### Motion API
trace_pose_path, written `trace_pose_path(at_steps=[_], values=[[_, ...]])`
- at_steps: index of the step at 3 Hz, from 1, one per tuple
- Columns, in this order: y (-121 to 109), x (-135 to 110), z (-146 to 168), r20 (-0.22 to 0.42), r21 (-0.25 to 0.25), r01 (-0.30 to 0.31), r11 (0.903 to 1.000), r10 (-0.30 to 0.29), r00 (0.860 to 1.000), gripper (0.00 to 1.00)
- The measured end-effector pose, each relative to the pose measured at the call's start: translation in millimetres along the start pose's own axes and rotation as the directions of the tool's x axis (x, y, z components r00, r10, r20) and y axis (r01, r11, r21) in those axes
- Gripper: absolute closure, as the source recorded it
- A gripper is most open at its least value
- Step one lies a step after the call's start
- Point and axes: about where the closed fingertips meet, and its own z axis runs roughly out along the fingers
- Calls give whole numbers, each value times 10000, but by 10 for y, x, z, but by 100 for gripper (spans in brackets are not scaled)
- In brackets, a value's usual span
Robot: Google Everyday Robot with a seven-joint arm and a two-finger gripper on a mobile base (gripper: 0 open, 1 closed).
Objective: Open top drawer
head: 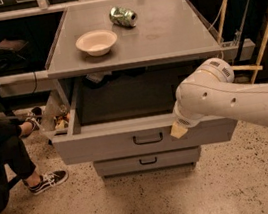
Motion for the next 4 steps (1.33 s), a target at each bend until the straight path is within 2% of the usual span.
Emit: trace_pose_path(at_steps=[4], values=[[30, 33, -50, -55, 66, -10, 10000, 10, 10000, 100]])
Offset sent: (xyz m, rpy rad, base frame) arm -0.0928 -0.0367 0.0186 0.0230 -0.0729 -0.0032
